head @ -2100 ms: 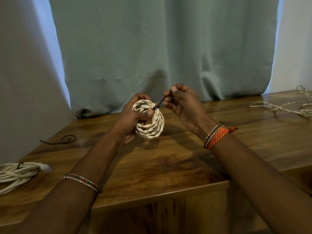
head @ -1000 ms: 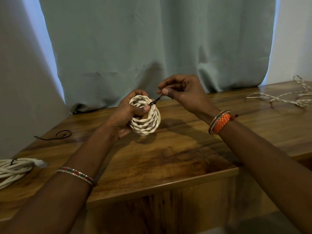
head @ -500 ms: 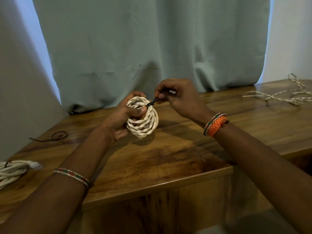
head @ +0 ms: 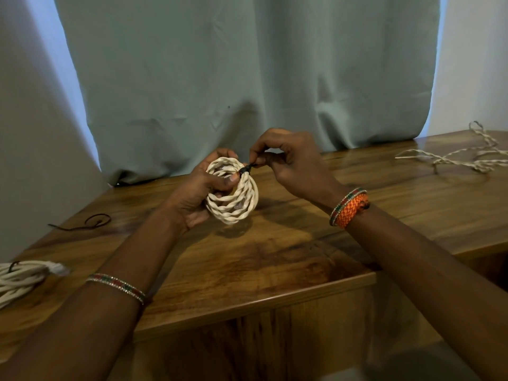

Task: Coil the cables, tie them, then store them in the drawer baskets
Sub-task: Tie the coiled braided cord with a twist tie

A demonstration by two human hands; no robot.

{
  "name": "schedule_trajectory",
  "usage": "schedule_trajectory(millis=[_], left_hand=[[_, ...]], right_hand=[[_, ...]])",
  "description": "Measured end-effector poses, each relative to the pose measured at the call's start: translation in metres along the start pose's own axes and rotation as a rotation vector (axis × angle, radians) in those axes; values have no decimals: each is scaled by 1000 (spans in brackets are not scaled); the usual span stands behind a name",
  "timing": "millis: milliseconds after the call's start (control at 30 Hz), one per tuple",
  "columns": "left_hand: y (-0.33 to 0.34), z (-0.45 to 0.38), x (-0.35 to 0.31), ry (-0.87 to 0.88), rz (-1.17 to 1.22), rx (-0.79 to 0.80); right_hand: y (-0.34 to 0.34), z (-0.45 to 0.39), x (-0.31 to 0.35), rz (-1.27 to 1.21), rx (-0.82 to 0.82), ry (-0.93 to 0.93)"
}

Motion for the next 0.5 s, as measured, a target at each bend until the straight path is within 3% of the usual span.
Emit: schedule_trajectory(millis=[500], left_hand=[[-1, 1, 2, -38, 22, 14]], right_hand=[[1, 5, 0, -72, -11, 39]])
Point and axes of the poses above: each hand's wrist, its own z-axis away from the middle knuckle, its own y-axis out of the palm, x = y × z, the point moved 6 cm from there along -z, towards the middle knuckle, and after that the axes turned 3 degrees about x, right-handed, at the moved point
